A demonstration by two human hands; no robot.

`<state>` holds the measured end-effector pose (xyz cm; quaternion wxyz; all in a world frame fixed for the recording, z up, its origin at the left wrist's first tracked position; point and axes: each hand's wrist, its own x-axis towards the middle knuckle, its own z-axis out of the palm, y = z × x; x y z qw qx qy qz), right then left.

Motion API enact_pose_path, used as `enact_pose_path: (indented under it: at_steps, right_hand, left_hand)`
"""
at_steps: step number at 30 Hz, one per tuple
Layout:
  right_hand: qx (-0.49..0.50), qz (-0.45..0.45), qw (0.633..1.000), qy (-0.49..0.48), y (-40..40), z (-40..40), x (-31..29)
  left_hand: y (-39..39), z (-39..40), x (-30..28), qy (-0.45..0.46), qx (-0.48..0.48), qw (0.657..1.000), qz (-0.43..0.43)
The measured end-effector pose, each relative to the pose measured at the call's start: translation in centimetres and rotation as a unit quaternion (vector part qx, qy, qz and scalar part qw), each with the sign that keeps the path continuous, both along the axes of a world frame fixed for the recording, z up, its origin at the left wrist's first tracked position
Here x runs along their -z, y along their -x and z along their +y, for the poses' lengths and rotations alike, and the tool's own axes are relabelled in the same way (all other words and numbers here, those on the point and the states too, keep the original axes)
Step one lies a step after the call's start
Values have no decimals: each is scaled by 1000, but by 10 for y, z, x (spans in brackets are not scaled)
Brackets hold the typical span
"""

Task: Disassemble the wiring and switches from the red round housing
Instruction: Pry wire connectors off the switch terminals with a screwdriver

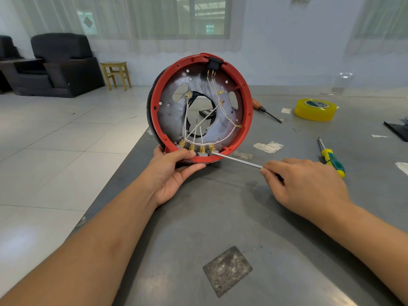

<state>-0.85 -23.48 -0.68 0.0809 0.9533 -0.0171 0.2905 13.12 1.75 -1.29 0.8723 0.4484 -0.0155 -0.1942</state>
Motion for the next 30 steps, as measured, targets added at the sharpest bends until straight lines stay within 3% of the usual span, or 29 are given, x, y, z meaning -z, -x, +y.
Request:
enact_pose_path:
  at_steps: [30]
  right_hand:
    - [-50, 63, 997, 17, -3, -17, -11]
  left_hand:
    - [0, 0, 4, -20, 52, 996, -68]
